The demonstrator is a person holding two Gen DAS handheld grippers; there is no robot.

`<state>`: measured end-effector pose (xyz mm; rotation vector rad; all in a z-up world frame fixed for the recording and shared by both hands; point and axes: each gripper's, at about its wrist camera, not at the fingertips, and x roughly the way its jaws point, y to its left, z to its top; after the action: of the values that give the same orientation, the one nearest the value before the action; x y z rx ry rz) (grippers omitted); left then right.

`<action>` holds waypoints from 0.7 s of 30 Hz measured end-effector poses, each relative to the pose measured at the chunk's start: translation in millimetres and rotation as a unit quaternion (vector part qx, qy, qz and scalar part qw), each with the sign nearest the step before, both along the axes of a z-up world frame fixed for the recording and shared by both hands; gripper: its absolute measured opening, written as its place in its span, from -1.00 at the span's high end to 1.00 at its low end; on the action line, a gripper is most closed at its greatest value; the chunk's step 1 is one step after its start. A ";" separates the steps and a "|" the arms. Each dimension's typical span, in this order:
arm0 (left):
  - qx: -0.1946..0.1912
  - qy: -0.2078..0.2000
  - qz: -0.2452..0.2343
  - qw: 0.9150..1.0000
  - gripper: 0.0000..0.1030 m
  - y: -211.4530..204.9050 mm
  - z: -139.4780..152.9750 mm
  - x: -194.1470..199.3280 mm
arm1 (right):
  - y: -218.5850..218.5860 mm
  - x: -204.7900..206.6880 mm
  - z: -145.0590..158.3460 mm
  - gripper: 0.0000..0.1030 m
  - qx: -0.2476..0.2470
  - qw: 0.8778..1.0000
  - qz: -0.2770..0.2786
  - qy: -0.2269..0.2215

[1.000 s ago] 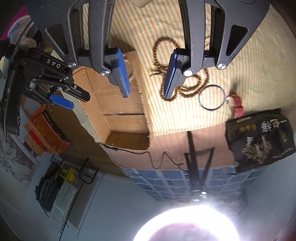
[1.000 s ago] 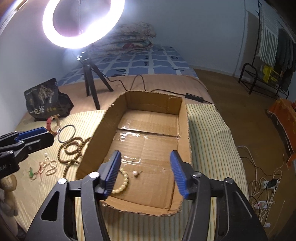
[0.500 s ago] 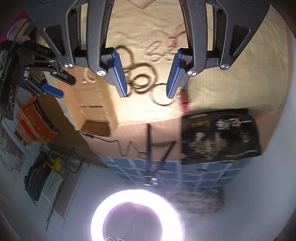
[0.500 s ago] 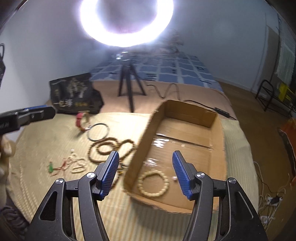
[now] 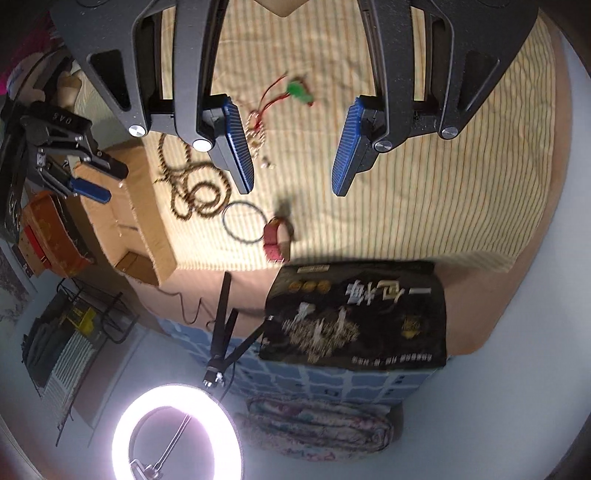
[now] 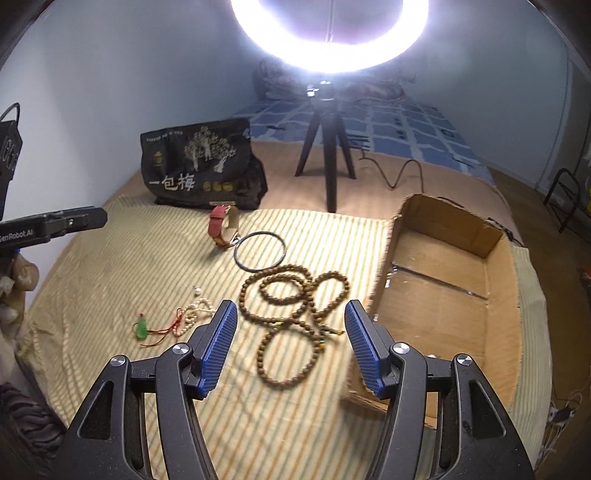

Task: Organize jewelry
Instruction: 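Move both open grippers back toward the remaining jewelry on the cloth, then grasp the green jade pendant with the left gripper while the right gripper grasps the pearl necklace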

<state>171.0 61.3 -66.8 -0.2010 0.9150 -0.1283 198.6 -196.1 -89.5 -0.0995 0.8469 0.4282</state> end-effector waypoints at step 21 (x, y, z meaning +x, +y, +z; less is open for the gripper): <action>0.006 0.123 -0.061 0.991 0.13 -9.6 -87.2 -10.8 | 74.5 18.1 -69.2 -0.18 -0.023 0.993 0.079 0.088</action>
<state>160.2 51.6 -154.0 -0.1521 1.1737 -0.2154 216.7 -121.6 -158.7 -0.1736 1.0263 0.5734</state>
